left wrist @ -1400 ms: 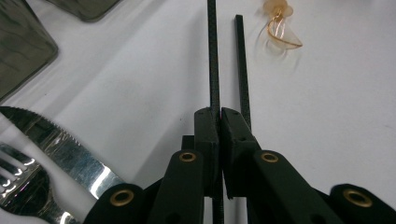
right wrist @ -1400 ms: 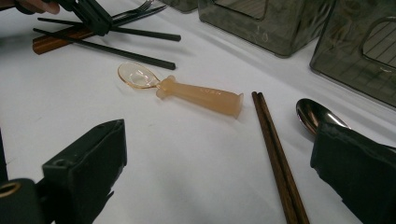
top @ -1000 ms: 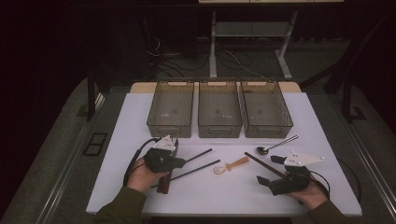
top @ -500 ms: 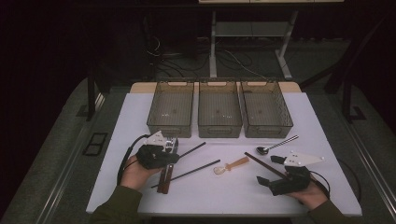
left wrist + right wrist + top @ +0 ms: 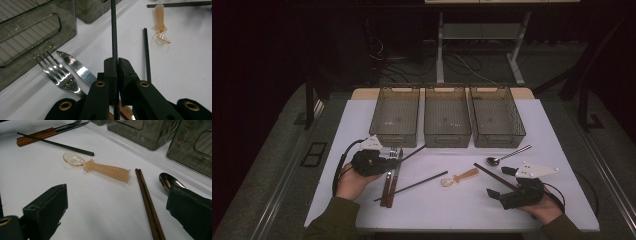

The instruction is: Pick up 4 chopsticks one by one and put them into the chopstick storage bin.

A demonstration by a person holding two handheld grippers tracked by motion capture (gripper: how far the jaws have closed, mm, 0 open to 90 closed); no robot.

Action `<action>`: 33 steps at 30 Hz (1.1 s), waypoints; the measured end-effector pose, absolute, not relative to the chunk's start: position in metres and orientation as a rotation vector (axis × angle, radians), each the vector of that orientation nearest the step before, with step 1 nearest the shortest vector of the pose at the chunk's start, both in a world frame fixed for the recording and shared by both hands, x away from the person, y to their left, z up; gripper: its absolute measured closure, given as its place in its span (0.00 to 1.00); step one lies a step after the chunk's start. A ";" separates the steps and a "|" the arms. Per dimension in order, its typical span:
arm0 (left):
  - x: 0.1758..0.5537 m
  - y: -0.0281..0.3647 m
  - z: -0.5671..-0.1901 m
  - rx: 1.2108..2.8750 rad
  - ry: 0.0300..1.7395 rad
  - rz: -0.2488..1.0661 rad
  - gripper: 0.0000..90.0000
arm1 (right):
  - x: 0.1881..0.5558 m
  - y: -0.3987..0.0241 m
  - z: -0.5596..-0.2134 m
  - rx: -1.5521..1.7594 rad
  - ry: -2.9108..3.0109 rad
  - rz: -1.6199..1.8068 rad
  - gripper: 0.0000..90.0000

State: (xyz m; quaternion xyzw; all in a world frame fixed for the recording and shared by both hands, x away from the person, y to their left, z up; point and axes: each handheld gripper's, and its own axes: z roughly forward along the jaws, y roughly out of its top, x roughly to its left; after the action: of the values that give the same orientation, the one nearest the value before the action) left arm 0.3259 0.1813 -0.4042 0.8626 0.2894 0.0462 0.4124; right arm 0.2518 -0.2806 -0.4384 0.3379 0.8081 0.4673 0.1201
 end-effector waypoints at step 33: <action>0.370 0.175 -0.360 2.110 0.783 0.135 0.95 | 0.251 -0.283 -0.438 0.989 2.346 1.355 0.04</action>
State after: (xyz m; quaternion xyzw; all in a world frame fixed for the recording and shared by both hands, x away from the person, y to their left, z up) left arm 0.3700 0.1753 -0.3599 0.8454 0.3136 0.0540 0.4290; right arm 0.2510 -0.2826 -0.4379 0.3401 0.8067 0.4660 0.1282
